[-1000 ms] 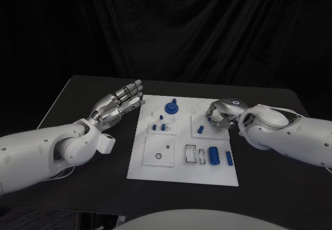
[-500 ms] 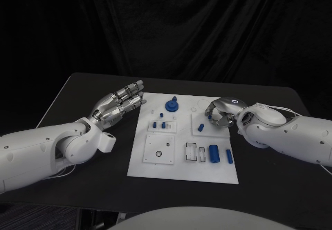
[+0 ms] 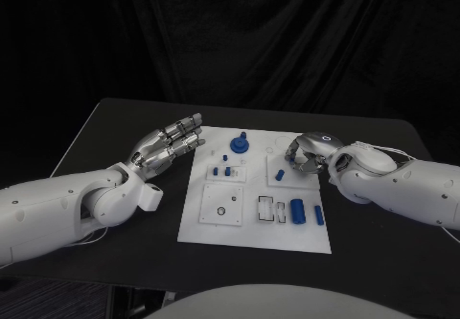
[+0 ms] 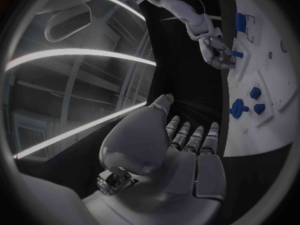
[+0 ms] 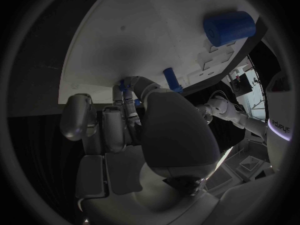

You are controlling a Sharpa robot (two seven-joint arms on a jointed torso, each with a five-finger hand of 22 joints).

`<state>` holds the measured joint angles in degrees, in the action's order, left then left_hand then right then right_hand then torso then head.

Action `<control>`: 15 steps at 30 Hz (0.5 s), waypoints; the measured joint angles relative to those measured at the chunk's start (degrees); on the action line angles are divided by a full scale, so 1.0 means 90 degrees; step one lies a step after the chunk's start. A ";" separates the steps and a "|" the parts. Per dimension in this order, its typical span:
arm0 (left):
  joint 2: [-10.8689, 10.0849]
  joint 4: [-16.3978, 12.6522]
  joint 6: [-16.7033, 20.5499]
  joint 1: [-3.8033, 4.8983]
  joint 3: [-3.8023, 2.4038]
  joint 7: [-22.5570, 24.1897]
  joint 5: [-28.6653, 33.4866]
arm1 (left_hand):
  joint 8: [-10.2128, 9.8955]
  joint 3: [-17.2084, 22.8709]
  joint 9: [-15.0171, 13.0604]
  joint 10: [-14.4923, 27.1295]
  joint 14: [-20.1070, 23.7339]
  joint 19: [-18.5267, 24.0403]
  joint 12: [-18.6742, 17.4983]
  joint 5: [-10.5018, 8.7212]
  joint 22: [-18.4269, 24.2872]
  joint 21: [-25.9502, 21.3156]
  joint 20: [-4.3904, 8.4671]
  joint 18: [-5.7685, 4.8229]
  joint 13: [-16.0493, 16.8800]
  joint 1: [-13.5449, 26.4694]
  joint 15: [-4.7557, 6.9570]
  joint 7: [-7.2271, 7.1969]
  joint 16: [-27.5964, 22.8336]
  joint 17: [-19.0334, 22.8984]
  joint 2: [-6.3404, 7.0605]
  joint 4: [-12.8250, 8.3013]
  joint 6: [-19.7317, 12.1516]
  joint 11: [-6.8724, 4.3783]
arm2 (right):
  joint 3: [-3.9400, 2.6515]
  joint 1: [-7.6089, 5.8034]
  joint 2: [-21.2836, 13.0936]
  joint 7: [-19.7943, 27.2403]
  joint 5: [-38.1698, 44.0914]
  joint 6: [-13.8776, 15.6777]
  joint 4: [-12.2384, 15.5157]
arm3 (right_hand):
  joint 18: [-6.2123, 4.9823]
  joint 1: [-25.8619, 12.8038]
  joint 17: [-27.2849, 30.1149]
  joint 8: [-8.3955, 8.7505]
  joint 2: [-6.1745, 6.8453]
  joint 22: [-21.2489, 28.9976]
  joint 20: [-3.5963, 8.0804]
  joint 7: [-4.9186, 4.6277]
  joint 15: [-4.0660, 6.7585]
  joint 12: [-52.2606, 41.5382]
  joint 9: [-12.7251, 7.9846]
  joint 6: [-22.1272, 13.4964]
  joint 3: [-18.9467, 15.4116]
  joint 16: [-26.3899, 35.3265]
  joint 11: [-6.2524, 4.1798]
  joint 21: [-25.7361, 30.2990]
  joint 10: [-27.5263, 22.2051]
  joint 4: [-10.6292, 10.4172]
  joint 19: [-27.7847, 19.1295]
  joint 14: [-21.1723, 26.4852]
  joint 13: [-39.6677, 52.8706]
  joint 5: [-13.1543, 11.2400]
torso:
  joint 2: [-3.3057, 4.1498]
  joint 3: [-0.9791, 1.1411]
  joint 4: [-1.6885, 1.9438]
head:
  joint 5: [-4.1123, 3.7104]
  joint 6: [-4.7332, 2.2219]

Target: Assemble the parts on the task board

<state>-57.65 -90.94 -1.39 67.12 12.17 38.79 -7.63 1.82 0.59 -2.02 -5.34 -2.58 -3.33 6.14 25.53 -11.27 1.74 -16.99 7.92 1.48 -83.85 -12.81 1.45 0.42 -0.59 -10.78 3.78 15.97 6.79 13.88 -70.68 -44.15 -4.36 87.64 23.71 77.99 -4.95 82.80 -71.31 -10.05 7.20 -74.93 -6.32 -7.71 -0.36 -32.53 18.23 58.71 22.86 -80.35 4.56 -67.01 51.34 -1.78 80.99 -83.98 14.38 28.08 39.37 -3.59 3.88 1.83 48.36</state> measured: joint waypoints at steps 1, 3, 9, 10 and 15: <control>0.0002 0.0001 -0.0006 -0.0004 0.0000 0.0000 0.0000 | 0.0000 0.0017 -0.0002 0.0000 0.0000 0.0000 0.0000 0.0025 0.0005 0.0000 0.0000 0.0000 0.0000 0.0000 0.0000 0.0000 0.0000 0.0000 0.0000 -0.0017 0.0000 0.0000 | 0.0000 0.0001 0.0006 0.0004 0.0000 0.0008 -0.0004 | 0.0000 0.0007 0.0000 -0.0005 -0.0008 0.0000 0.0020 0.0009 0.0000 0.0018 0.0023 0.0027 0.0007 0.0000 -0.0016 0.0000 0.0029 0.0007 0.0020 0.0000 -0.0014 -0.0018 | 0.0000 -0.0001 0.0000 | 0.0000 0.0002; 0.0007 0.0008 -0.0019 -0.0011 0.0000 0.0000 0.0000 | 0.0000 0.0026 -0.0006 0.0016 0.0000 0.0000 0.0000 0.0029 0.0007 0.0000 0.0000 0.0000 0.0000 0.0000 0.0000 0.0000 0.0000 0.0000 0.0000 -0.0026 0.0000 0.0016 | 0.0001 0.0002 0.0014 0.0012 -0.0002 0.0026 -0.0015 | 0.0000 0.0016 0.0000 -0.0061 -0.0019 0.0000 0.0021 0.0035 0.0047 0.0091 0.0098 0.0053 -0.0018 0.0000 -0.0039 0.0000 0.0133 0.0032 0.0021 -0.0002 -0.0065 -0.0047 | -0.0001 -0.0002 -0.0001 | 0.0001 0.0013; 0.0010 0.0028 -0.0050 -0.0025 -0.0001 0.0001 0.0001 | 0.0000 0.0026 -0.0005 0.0023 0.0023 -0.0023 0.0000 0.0054 0.0013 0.0000 0.0023 0.0001 0.0000 0.0000 -0.0023 0.0000 0.0000 0.0001 0.0000 -0.0026 0.0000 0.0023 | 0.0005 0.0011 0.0027 0.0027 -0.0006 0.0065 -0.0031 | 0.0000 -0.0007 0.0009 -0.0104 -0.0075 0.0001 0.0057 0.0057 0.0047 0.0159 0.0190 0.0118 -0.0064 0.0024 -0.0050 0.0000 0.0233 0.0077 0.0013 -0.0002 -0.0115 -0.0049 | -0.0005 -0.0002 -0.0009 | 0.0020 0.0036; 0.0011 0.0034 -0.0056 -0.0029 -0.0001 0.0001 0.0001 | 0.0000 0.0037 -0.0006 0.0023 0.0019 -0.0023 0.0000 0.0054 0.0013 0.0000 0.0023 0.0001 0.0000 0.0000 -0.0027 0.0000 0.0000 0.0001 0.0000 -0.0036 0.0000 0.0023 | 0.0006 0.0012 0.0027 0.0029 -0.0007 0.0073 -0.0031 | 0.0000 -0.0007 0.0009 -0.0104 -0.0076 0.0001 0.0066 0.0059 0.0047 0.0159 0.0201 0.0120 -0.0063 0.0024 -0.0062 0.0000 0.0245 0.0076 0.0022 -0.0002 -0.0117 -0.0050 | -0.0005 -0.0002 -0.0009 | 0.0020 0.0039; 0.0017 0.0058 -0.0077 -0.0046 -0.0001 0.0002 0.0001 | 0.0000 0.0044 -0.0005 0.0023 0.0000 -0.0046 -0.0025 0.0079 0.0007 0.0000 0.0000 0.0002 0.0000 0.0026 -0.0045 0.0002 0.0000 0.0001 -0.0026 -0.0044 -0.0002 0.0022 | 0.0008 0.0022 0.0010 0.0037 -0.0010 0.0126 -0.0012 | 0.0001 -0.0002 0.0002 -0.0177 -0.0081 0.0001 0.0066 0.0070 0.0089 0.0183 0.0291 0.0177 -0.0098 0.0024 -0.0019 0.0000 0.0293 0.0111 0.0022 -0.0005 -0.0145 -0.0050 | -0.0005 -0.0002 -0.0008 | 0.0021 0.0048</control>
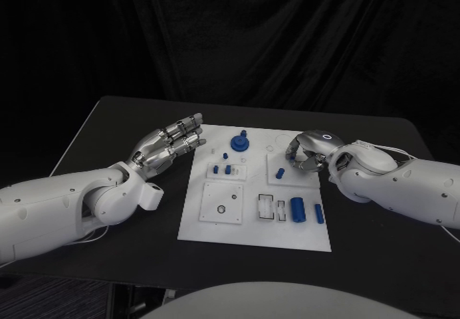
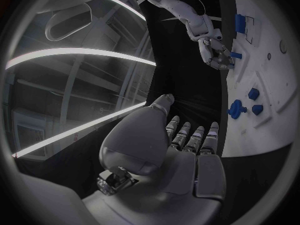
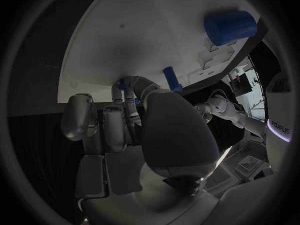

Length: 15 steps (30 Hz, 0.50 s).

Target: Assemble the parts on the task board

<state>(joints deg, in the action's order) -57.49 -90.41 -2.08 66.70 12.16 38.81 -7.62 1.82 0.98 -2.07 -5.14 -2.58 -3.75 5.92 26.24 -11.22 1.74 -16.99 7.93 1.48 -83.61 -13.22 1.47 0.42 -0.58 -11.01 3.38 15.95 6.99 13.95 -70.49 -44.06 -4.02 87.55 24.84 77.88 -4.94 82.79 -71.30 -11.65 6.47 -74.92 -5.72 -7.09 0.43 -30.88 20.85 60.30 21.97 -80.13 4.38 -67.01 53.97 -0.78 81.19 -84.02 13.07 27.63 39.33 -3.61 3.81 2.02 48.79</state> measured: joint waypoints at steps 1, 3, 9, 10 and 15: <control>0.0000 0.0001 -0.0004 -0.0002 0.0000 0.0000 0.0000 | 0.0000 0.0000 0.0000 0.0000 0.0000 0.0000 0.0000 0.0000 -0.0003 0.0000 0.0000 -0.0001 0.0000 0.0000 0.0000 0.0021 0.0000 0.0000 0.0000 0.0000 -0.0021 0.0000 | 0.0000 0.0002 -0.0006 0.0000 0.0000 0.0014 0.0008 | 0.0000 0.0000 -0.0003 0.0000 0.0000 0.0000 0.0004 0.0000 0.0003 0.0000 0.0010 0.0000 0.0000 0.0000 0.0000 0.0000 0.0000 0.0000 0.0004 0.0003 -0.0005 -0.0001 | 0.0001 0.0000 0.0000 | -0.0001 0.0001; 0.0000 0.0001 -0.0015 -0.0007 0.0000 0.0000 0.0000 | 0.0000 0.0026 0.0000 0.0000 0.0000 0.0000 0.0000 0.0000 -0.0005 0.0000 0.0000 0.0000 0.0000 0.0000 0.0000 0.0021 0.0000 0.0000 0.0000 -0.0026 -0.0021 0.0000 | -0.0002 0.0011 -0.0025 0.0001 -0.0001 0.0050 0.0029 | 0.0000 0.0000 -0.0020 0.0000 0.0000 0.0000 0.0023 0.0000 0.0003 0.0001 0.0040 0.0000 -0.0019 0.0000 0.0015 0.0000 0.0016 0.0019 0.0023 0.0004 -0.0009 -0.0018 | 0.0001 -0.0001 0.0002 | -0.0001 0.0006; 0.0000 -0.0004 -0.0043 -0.0015 0.0000 0.0000 0.0001 | 0.0000 0.0043 0.0001 0.0014 -0.0024 0.0000 0.0000 0.0000 -0.0016 0.0000 0.0000 0.0000 0.0000 0.0000 -0.0023 0.0021 0.0023 -0.0007 0.0000 -0.0043 -0.0021 0.0014 | -0.0027 0.0024 -0.0082 0.0000 -0.0001 0.0114 0.0100 | 0.0000 0.0000 -0.0020 0.0000 0.0000 0.0001 0.0023 0.0000 0.0003 0.0015 0.0063 0.0000 -0.0008 0.0000 0.0022 0.0000 0.0024 0.0045 0.0023 0.0003 -0.0022 -0.0025 | 0.0001 -0.0003 0.0007 | 0.0015 0.0026; 0.0000 -0.0004 -0.0045 -0.0015 0.0000 0.0001 0.0001 | 0.0000 0.0043 0.0001 0.0023 -0.0024 0.0000 0.0000 0.0000 -0.0020 0.0000 0.0000 0.0001 0.0000 0.0000 -0.0023 0.0025 0.0025 -0.0006 0.0000 -0.0043 -0.0016 0.0023 | -0.0034 0.0024 -0.0094 -0.0001 -0.0002 0.0121 0.0116 | 0.0000 0.0000 -0.0020 0.0000 0.0000 0.0000 0.0023 0.0000 0.0003 0.0025 0.0069 0.0000 -0.0008 0.0000 0.0022 0.0000 0.0024 0.0045 0.0023 0.0003 -0.0022 -0.0025 | 0.0001 -0.0003 0.0007 | 0.0020 0.0029; 0.0000 -0.0003 -0.0053 -0.0018 0.0000 0.0002 0.0002 | 0.0000 0.0100 0.0001 0.0023 -0.0046 -0.0049 0.0000 0.0000 -0.0041 0.0028 -0.0004 -0.0104 0.0000 0.0000 -0.0046 0.0147 0.0025 -0.0013 0.0000 -0.0100 0.0016 0.0023 | -0.0054 -0.0002 -0.0135 -0.0006 -0.0002 0.0142 0.0190 | 0.0000 0.0000 -0.0019 0.0000 0.0000 0.0001 0.0023 0.0000 0.0003 0.0027 0.0072 0.0000 -0.0009 0.0000 0.0022 0.0000 0.0025 0.0045 0.0023 0.0003 -0.0027 -0.0032 | 0.0004 -0.0003 0.0007 | 0.0032 0.0042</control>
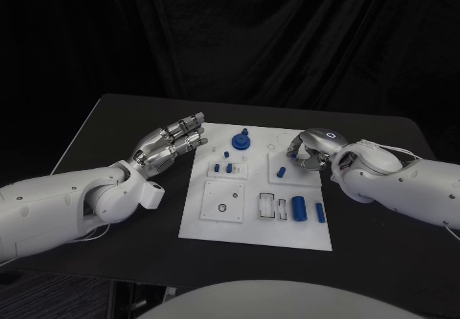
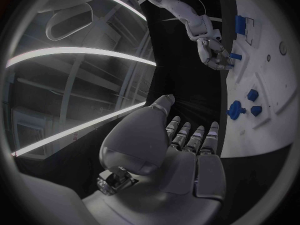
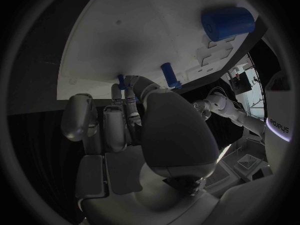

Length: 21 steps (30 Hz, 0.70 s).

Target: Assemble the parts on the task board

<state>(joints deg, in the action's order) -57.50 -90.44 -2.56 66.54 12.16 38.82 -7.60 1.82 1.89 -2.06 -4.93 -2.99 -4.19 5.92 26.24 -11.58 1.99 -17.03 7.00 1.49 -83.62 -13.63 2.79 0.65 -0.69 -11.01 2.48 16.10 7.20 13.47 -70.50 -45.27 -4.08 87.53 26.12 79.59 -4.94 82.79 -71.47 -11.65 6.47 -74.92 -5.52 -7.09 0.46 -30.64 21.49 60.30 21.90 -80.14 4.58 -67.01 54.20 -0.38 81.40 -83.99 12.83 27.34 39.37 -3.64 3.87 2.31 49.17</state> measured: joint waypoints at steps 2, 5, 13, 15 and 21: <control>0.0000 0.0002 -0.0003 -0.0001 0.0000 0.0000 0.0000 | 0.0000 0.0014 0.0000 0.0000 0.0000 0.0001 0.0000 0.0000 0.0000 0.0000 0.0001 0.0000 0.0000 0.0000 0.0000 0.0000 0.0000 0.0000 0.0000 -0.0014 0.0000 0.0000 | -0.0005 -0.0052 -0.0015 -0.0001 -0.0001 0.0001 0.0049 | 0.0000 0.0000 0.0000 0.0000 0.0000 0.0000 0.0000 0.0000 0.0000 0.0009 0.0000 0.0000 0.0000 0.0000 -0.0033 0.0000 0.0032 0.0000 0.0000 0.0000 -0.0002 -0.0003 | 0.0001 0.0000 -0.0001 | 0.0001 0.0001; 0.0000 0.0008 -0.0006 -0.0001 0.0000 0.0001 0.0000 | 0.0000 0.0033 0.0001 0.0000 0.0000 0.0002 0.0000 0.0000 0.0000 0.0000 0.0002 0.0001 0.0000 0.0004 0.0000 0.0034 0.0000 0.0000 0.0004 -0.0033 -0.0012 0.0000 | -0.0016 -0.0144 -0.0035 -0.0003 -0.0004 0.0001 0.0124 | 0.0000 0.0000 0.0000 0.0000 0.0001 0.0000 0.0000 0.0000 0.0000 0.0023 -0.0001 0.0000 0.0000 0.0000 -0.0033 0.0000 0.0032 0.0000 0.0000 0.0000 -0.0012 0.0017 | 0.0001 -0.0001 0.0000 | 0.0005 0.0006; 0.0038 0.0044 -0.0010 -0.0002 0.0000 0.0001 0.0001 | 0.0000 0.0111 -0.0006 0.0000 0.0015 0.0002 0.0000 0.0000 0.0039 0.0000 0.0002 0.0002 0.0000 0.0056 0.0015 0.0101 0.0000 0.0001 0.0005 -0.0111 0.0008 0.0000 | -0.0021 -0.0408 -0.0166 -0.0021 -0.0061 -0.0014 0.0362 | -0.0001 -0.0001 -0.0026 0.0000 0.0002 0.0001 0.0022 -0.0013 0.0000 0.0030 0.0030 -0.0013 -0.0017 0.0000 0.0004 -0.0074 0.0072 0.0017 0.0022 0.0000 -0.0004 0.0017 | -0.0001 -0.0009 0.0004 | 0.0009 0.0021; 0.0049 0.0054 -0.0010 -0.0002 0.0000 0.0001 0.0001 | 0.0000 0.0147 -0.0006 -0.0036 0.0025 0.0002 0.0023 0.0000 0.0050 0.0000 0.0002 0.0003 0.0008 0.0055 0.0025 0.0101 0.0000 0.0001 0.0005 -0.0147 0.0008 0.0036 | -0.0022 -0.0452 -0.0208 -0.0030 -0.0074 -0.0019 0.0418 | 0.0000 0.0000 -0.0026 0.0000 0.0001 0.0001 0.0022 0.0000 0.0000 0.0033 0.0036 -0.0047 -0.0018 0.0000 0.0000 -0.0074 0.0087 0.0017 0.0022 0.0000 -0.0001 0.0017 | -0.0002 -0.0012 0.0004 | 0.0011 0.0024; 0.0059 0.0064 -0.0013 -0.0005 0.0000 0.0001 0.0001 | 0.0000 0.0154 -0.0006 -0.0046 0.0025 0.0003 0.0033 0.0022 0.0054 -0.0001 0.0002 -0.0098 0.0010 0.0073 0.0025 0.0123 0.0000 0.0001 0.0023 -0.0154 0.0030 0.0046 | -0.0023 -0.0503 -0.0354 -0.0056 -0.0105 -0.0022 0.0723 | 0.0000 0.0001 -0.0026 0.0000 0.0000 0.0001 0.0022 0.0000 0.0000 0.0048 0.0043 -0.0047 -0.0018 0.0000 0.0000 -0.0079 0.0087 0.0017 0.0022 0.0000 0.0000 0.0003 | -0.0002 -0.0016 0.0007 | 0.0021 0.0031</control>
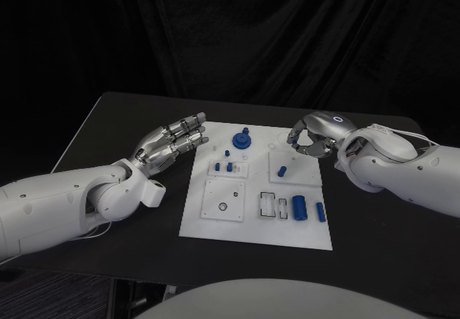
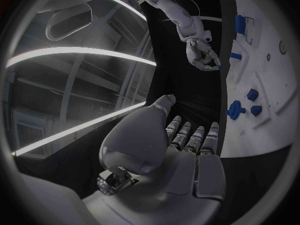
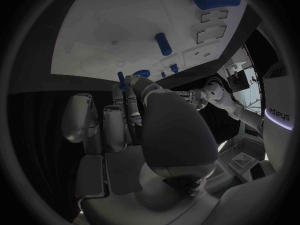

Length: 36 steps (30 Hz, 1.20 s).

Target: Assemble the parts on the task board

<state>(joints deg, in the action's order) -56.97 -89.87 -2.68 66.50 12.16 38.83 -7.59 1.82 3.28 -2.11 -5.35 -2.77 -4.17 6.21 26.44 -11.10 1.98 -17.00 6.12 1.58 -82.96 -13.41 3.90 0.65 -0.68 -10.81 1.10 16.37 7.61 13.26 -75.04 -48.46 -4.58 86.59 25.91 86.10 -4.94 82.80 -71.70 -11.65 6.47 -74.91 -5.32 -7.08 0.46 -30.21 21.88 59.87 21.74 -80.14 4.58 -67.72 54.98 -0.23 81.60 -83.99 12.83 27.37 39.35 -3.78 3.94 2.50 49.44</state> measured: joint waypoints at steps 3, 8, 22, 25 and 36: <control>-0.0001 0.0001 -0.0001 -0.0002 0.0000 0.0000 0.0001 | 0.0000 0.0035 0.0000 0.0000 0.0000 0.0000 0.0000 0.0000 0.0009 0.0000 0.0000 0.0000 0.0000 0.0015 0.0000 0.0023 0.0000 0.0000 0.0015 -0.0035 -0.0021 0.0000 | 0.0003 -0.0008 -0.0078 -0.0009 -0.0011 0.0000 0.0332 | 0.0000 0.0001 -0.0024 0.0000 -0.0001 0.0000 0.0023 0.0000 0.0000 0.0001 0.0005 0.0000 0.0000 0.0000 0.0000 -0.0037 0.0000 0.0000 0.0023 0.0000 0.0000 -0.0020 | 0.0000 -0.0001 0.0001 | 0.0016 0.0010; -0.0011 -0.0007 -0.0001 -0.0004 0.0000 0.0001 0.0001 | 0.0000 0.0035 0.0001 0.0000 0.0000 0.0000 0.0023 0.0000 0.0010 0.0000 0.0000 0.0001 0.0000 0.0015 0.0000 0.0046 0.0000 0.0000 0.0015 -0.0035 0.0002 0.0000 | 0.0014 -0.0009 -0.0130 -0.0013 -0.0021 -0.0002 0.0869 | 0.0000 0.0010 -0.0037 0.0000 -0.0010 0.0000 0.0023 -0.0022 0.0000 0.0024 0.0005 -0.0022 0.0000 0.0000 0.0000 -0.0073 0.0000 0.0000 0.0023 0.0000 -0.0001 -0.0020 | -0.0001 -0.0001 0.0001 | 0.0001 0.0037; 0.0050 -0.0038 0.0003 -0.0008 0.0000 0.0002 0.0002 | 0.0032 0.0105 -0.0021 -0.0023 0.0023 -0.0045 0.0092 0.0038 -0.0003 -0.0001 0.0001 0.0001 0.0010 0.0048 0.0023 0.0125 0.0000 0.0001 -0.0018 -0.0105 0.0081 -0.0024 | 0.0044 0.0126 0.0306 -0.0008 -0.0033 -0.0095 0.1474 | 0.0000 0.0017 -0.0130 0.0027 -0.0016 0.0000 0.0038 0.0000 0.0012 0.0056 0.0060 -0.0044 -0.0018 -0.0055 -0.0011 -0.0211 0.0060 0.0017 0.0084 -0.0012 -0.0008 -0.0217 | 0.0003 0.0016 -0.0012 | 0.0067 0.0062; 0.0057 -0.0043 0.0005 -0.0008 0.0000 0.0002 0.0002 | 0.0032 0.0123 -0.0021 -0.0023 0.0023 -0.0045 0.0092 0.0038 -0.0003 -0.0001 0.0001 0.0001 0.0010 0.0049 0.0023 0.0125 0.0000 0.0001 -0.0018 -0.0087 0.0081 -0.0024 | 0.0044 0.0224 0.0462 -0.0005 -0.0034 -0.0131 0.1472 | 0.0000 0.0017 -0.0168 0.0027 -0.0016 0.0001 0.0046 0.0000 0.0041 0.0056 0.0079 -0.0044 -0.0036 -0.0070 -0.0012 -0.0222 0.0060 0.0035 0.0092 -0.0004 -0.0005 -0.0307 | 0.0004 0.0012 -0.0009 | 0.0081 0.0062; 0.0067 -0.0049 0.0006 -0.0008 0.0000 0.0002 0.0003 | 0.0031 0.0168 -0.0027 -0.0023 0.0023 -0.0067 0.0124 0.0064 -0.0002 -0.0001 0.0024 0.0002 0.0015 0.0098 0.0023 0.0193 0.0000 0.0002 -0.0018 -0.0096 0.0149 -0.0024 | 0.0047 0.0505 0.0868 0.0044 -0.0035 -0.0211 0.1242 | 0.0000 0.0061 -0.0200 0.0051 -0.0059 0.0001 0.0068 0.0000 0.0041 0.0106 0.0097 -0.0044 -0.0038 -0.0099 -0.0055 -0.0274 0.0102 0.0036 0.0114 -0.0004 -0.0010 -0.0366 | 0.0004 -0.0001 0.0007 | 0.0249 0.0062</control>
<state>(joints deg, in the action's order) -56.37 -90.31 -2.62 66.43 12.16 38.85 -7.56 2.10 4.79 -2.35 -5.55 -2.57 -4.77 7.33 27.02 -11.12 1.97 -16.79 6.14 1.72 -82.07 -13.20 5.64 0.65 -0.67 -10.96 0.23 17.71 7.40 13.68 -70.49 -40.65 -4.18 86.27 24.02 97.28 -4.94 83.35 -73.50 -11.19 5.94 -74.90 -4.71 -7.08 0.83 -29.26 22.76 59.47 21.39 -81.03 4.09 -70.19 55.90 0.10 82.63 -84.03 12.74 24.07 39.39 -3.79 4.00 4.74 50.00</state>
